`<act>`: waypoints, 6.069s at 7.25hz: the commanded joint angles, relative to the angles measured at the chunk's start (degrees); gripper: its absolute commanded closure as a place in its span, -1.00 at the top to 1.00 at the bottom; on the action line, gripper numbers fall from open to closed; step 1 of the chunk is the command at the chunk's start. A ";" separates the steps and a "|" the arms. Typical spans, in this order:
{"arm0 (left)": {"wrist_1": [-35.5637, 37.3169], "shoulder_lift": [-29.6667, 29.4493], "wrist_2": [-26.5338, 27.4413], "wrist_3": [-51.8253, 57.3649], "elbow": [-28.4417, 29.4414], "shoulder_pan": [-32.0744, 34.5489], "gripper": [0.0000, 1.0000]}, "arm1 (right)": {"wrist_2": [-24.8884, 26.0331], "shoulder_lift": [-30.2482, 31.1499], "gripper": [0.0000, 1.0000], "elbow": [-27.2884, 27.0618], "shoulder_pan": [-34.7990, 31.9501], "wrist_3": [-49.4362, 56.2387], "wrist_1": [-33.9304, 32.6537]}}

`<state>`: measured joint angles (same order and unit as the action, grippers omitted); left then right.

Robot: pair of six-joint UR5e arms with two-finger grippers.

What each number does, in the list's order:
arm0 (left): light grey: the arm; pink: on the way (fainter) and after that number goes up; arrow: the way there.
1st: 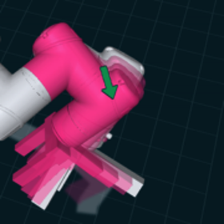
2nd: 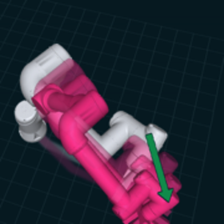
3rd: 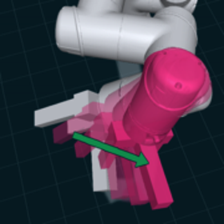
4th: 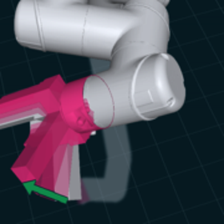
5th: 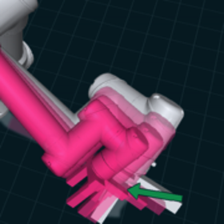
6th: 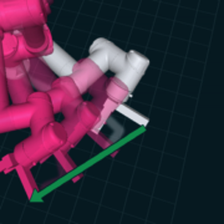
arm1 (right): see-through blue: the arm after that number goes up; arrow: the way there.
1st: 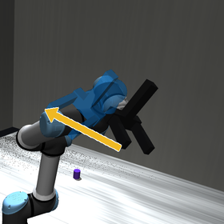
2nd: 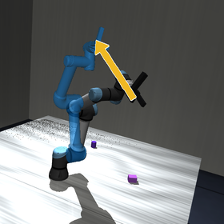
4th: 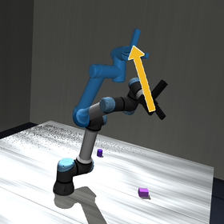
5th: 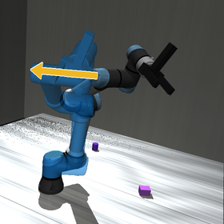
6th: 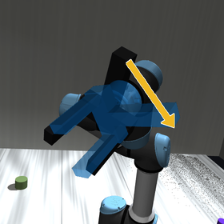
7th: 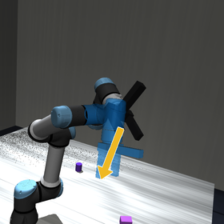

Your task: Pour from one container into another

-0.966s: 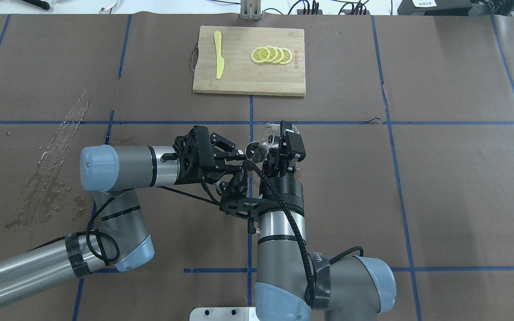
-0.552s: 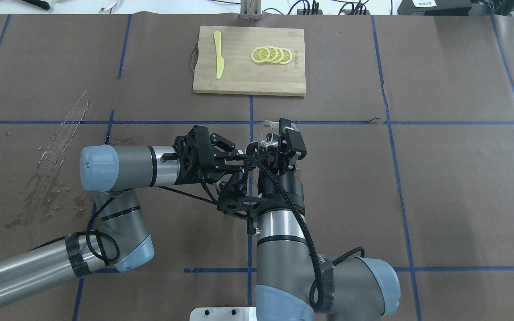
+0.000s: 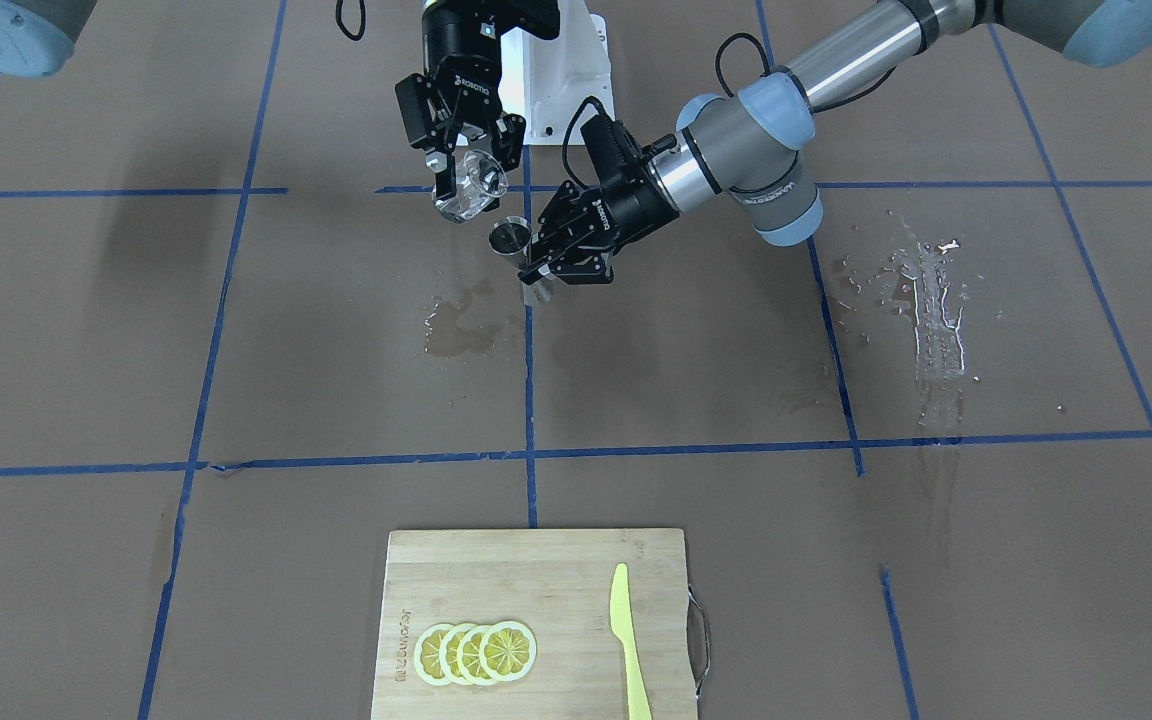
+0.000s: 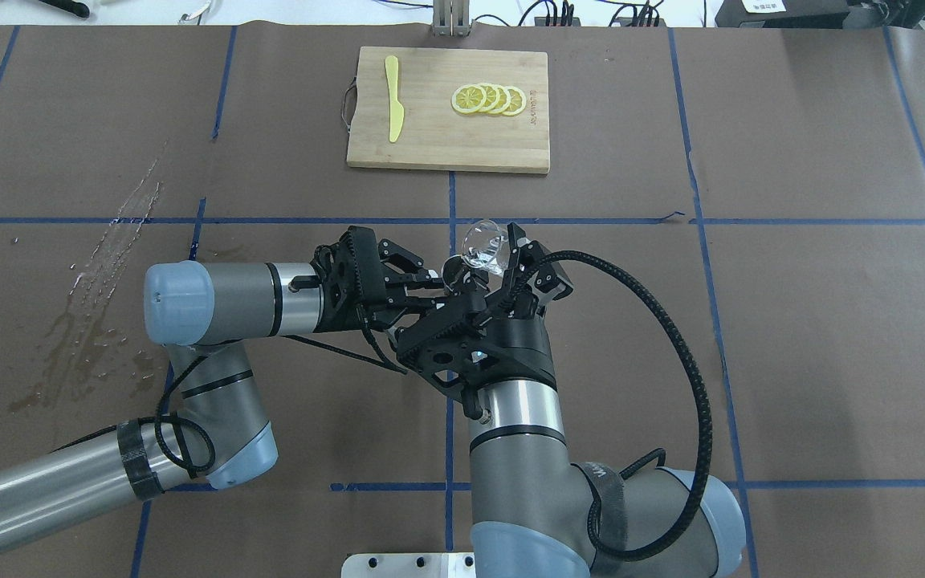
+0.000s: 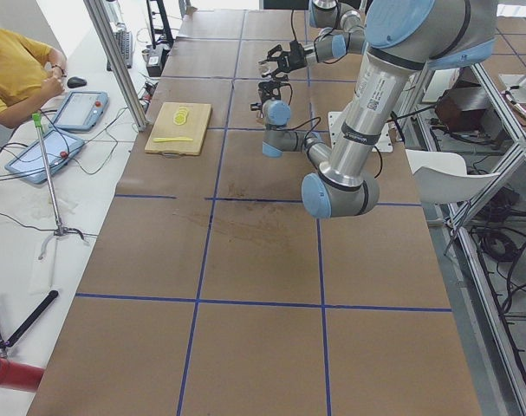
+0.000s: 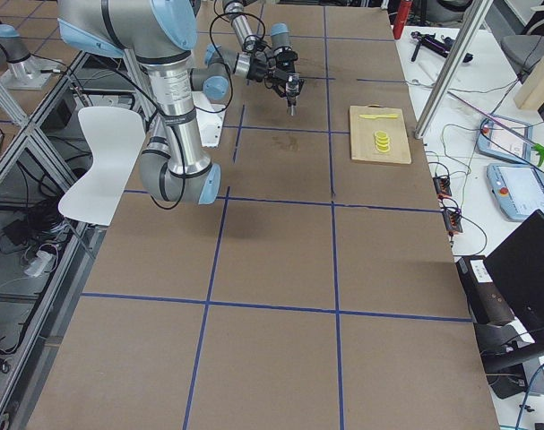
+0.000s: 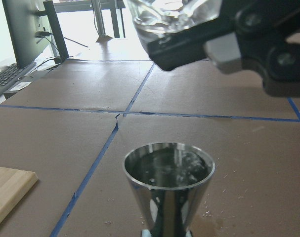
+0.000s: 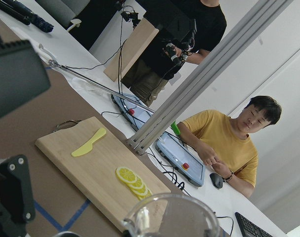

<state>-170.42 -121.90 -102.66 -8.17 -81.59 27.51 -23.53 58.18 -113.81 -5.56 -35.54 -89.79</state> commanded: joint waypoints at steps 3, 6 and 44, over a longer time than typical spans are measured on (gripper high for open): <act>-0.09 0.09 0.00 0.00 -0.06 0.09 -1.00 | -0.46 1.93 -1.00 -1.50 -0.85 -1.73 0.05; -0.09 0.17 -0.09 0.00 -0.15 0.35 -1.00 | -0.55 3.68 -1.00 -1.24 -4.53 -0.94 0.05; -30.15 38.24 63.90 -31.54 -0.34 -18.01 -1.00 | -2.04 5.10 -1.00 -0.71 -7.71 0.65 0.14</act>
<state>-200.57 -83.09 -38.65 -37.62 -82.86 9.84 -25.58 63.30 -114.52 -13.27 -34.90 -89.65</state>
